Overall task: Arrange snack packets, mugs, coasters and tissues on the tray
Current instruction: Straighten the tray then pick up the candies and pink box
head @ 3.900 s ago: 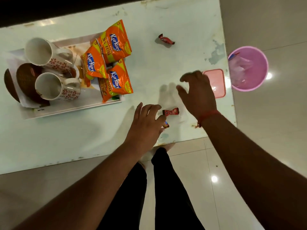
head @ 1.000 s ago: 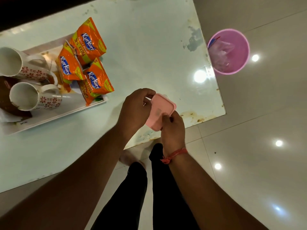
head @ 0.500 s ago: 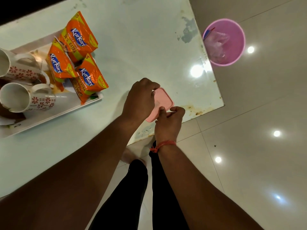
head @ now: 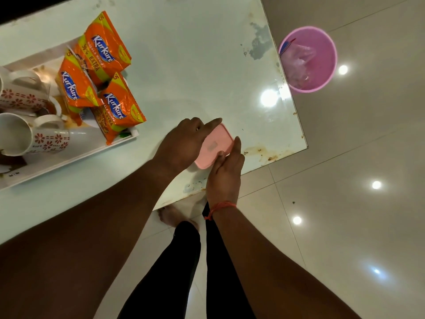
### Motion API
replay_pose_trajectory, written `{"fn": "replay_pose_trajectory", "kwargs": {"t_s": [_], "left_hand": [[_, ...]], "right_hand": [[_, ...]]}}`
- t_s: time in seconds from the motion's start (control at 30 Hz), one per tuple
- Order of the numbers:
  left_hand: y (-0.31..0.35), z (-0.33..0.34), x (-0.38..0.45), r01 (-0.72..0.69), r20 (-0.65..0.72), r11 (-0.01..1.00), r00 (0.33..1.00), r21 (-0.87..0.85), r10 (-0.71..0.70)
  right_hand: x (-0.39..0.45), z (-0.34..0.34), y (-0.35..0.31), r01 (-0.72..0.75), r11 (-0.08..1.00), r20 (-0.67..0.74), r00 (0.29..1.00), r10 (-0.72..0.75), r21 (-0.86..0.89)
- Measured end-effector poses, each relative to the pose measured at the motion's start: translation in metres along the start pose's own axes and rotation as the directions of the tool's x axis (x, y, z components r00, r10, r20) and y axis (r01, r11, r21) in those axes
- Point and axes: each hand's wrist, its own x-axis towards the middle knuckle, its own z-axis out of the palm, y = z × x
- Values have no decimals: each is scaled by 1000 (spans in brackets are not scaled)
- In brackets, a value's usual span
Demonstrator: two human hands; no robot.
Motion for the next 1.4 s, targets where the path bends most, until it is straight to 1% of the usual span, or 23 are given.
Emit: {"fn": "replay_pose_trajectory", "kwargs": {"t_s": [0.07,0.13,0.37,0.43,0.53,0.6,0.63,0.7,0.73,0.8,0.87,0.93,1.0,1.07,1.13,1.23,1.33,1.4], "left_hand": [[-3,1,1,-19,3,1000,1000,9,19],[-5,2,3,-29,-8,1000,1000,1,29],[-11,5,5,-64,-35,998,997,0,64],[-10,3,5,-47,-38,999,998,-17,46],[-5,0,2,17,-50,997,999,-73,-20],[-3,0,-3,56,-69,989,995,-138,-66],[-2,-1,-7,68,-86,982,993,-178,-84],[1,1,-15,79,-121,967,986,-240,-110],[3,1,-20,85,-131,962,984,-260,-122],[6,1,-25,119,-148,941,974,-317,-173],[9,1,-25,198,-164,890,944,-411,-286],[10,-2,-21,279,-164,818,898,-503,-408],[11,-9,-12,316,-163,752,859,-579,-486],[10,-17,-1,341,-167,707,823,-620,-544],[6,-26,12,358,-174,684,797,-635,-579],[-5,-41,33,378,-177,678,781,-631,-599],[-15,-52,47,423,-153,656,758,-626,-635],[-18,-54,48,421,-144,658,766,-624,-626]], "right_hand": [[0,2,4,-16,1000,63,998,14,19],[1,4,7,-1,1000,92,996,2,-10],[2,13,5,-34,999,63,998,32,21],[1,10,2,-32,999,72,997,30,26],[2,-1,-3,-4,998,105,994,-3,63],[3,-10,-5,-44,987,132,991,23,153],[5,-14,-6,-101,967,137,988,70,233],[10,-19,-7,-223,889,146,973,179,399],[13,-20,-9,-252,857,142,967,210,449],[21,-22,-16,-254,844,118,967,225,472],[32,-22,-28,-199,881,86,980,180,429],[44,-20,-44,-110,921,80,993,86,374],[58,-17,-61,-3,936,104,994,-35,351],[72,-13,-79,84,931,139,980,-142,354],[87,-8,-95,142,922,162,964,-212,360],[106,0,-116,212,911,166,944,-284,353],[119,6,-130,228,915,193,933,-302,333],[123,8,-134,235,920,205,929,-307,313]]}}
